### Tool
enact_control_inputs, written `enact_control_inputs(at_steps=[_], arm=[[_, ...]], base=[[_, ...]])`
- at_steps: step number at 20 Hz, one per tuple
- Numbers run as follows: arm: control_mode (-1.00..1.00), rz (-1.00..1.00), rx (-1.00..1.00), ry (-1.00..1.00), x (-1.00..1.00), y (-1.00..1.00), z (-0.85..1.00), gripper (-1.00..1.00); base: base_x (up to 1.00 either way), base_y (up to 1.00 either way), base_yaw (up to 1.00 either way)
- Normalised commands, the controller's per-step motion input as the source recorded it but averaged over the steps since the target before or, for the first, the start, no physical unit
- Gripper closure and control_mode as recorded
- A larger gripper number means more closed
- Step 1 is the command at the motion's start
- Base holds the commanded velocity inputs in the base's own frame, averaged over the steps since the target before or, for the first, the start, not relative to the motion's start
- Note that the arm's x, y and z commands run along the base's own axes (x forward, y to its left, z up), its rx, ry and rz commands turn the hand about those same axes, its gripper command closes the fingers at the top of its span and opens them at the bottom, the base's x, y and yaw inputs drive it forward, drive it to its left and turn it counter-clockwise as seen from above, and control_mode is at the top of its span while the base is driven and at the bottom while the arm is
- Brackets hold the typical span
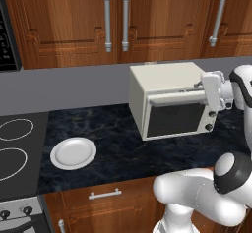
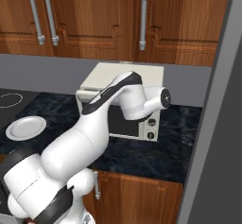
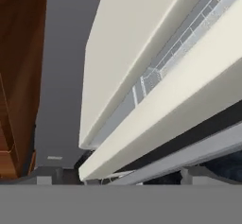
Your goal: Pick up the bagel from the plate, place it on the toaster oven rack, close the door, and set the timer.
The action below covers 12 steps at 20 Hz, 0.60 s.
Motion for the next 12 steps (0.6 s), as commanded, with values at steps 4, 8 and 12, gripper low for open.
enact_control_inputs(at_steps=[4,8,12], arm=[[-1.0,0.0,0.0,0.01,0.25,0.02,0.25,-1.0],[-1.0,0.0,0.0,0.01,0.28,0.02,0.23,-1.0],[-1.0,0.0,0.0,0.0,0.28,0.0,0.15,-1.0]], base=[[0.0,0.0,0.0],[0.0,0.0,0.0],[0.0,0.0,0.0]])
